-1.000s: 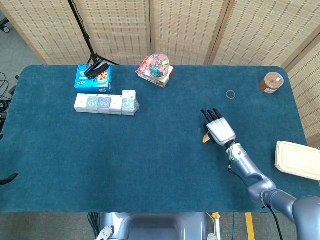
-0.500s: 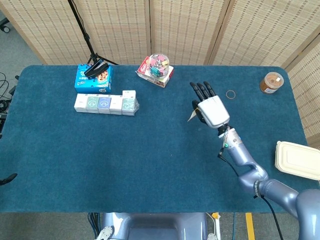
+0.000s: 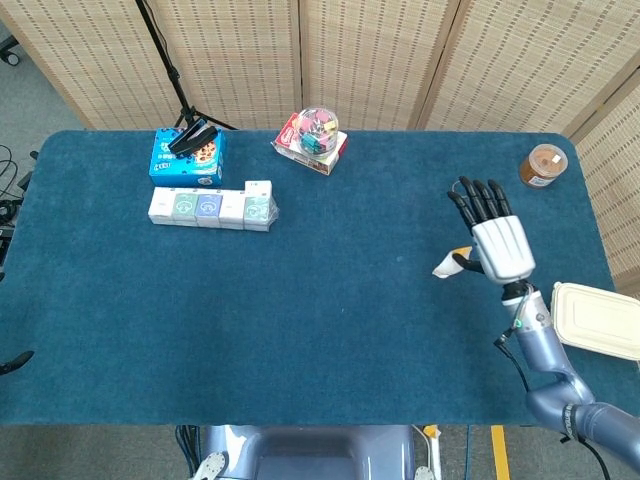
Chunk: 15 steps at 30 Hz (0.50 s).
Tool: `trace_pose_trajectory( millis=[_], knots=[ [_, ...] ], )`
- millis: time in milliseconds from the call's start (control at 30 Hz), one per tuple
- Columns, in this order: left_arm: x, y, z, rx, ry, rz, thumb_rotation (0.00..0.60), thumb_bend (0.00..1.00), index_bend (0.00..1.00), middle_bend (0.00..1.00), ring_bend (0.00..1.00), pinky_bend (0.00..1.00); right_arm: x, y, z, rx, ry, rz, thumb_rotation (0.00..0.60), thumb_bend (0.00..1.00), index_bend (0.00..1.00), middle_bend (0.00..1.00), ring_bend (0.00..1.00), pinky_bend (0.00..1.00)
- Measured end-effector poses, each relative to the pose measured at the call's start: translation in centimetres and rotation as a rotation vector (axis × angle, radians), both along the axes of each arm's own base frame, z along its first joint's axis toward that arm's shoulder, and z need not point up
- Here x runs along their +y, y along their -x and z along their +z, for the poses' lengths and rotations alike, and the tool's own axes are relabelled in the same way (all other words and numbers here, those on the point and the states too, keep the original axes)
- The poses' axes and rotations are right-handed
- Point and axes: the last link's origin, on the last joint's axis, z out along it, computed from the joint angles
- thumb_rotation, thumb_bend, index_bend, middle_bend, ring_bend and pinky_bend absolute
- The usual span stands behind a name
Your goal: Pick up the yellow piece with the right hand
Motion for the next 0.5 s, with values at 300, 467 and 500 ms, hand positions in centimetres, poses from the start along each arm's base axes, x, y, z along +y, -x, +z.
trace_pose_trajectory(
  millis=[300, 467, 500],
  knots=[
    [-0.3, -0.1, 0.0, 0.007, 0.0, -0.015, 0.6, 0.0, 0.0, 0.0, 0.0, 0.0, 5.6, 4.3, 2.0, -0.132, 0.028, -0.079, 0.6, 0.0, 0.1, 0.0, 0.0, 0.0],
    [-0.6, -0.1, 0.1, 0.01, -0.014, -0.019, 0.6, 0.0, 0.0, 0.0, 0.0, 0.0, 8.7, 6.4, 2.8, -0.099, 0.017, -0.134, 0.6, 0.0, 0.09, 0.0, 0.0, 0.0],
    [-0.7, -0.1, 0.1, 0.012, -0.017, -0.02, 0.6, 0.0, 0.0, 0.0, 0.0, 0.0, 9.1, 6.6, 2.9, -0.084, 0.015, -0.147, 0.6, 0.0, 0.09, 0.0, 0.0, 0.0]
  ],
)
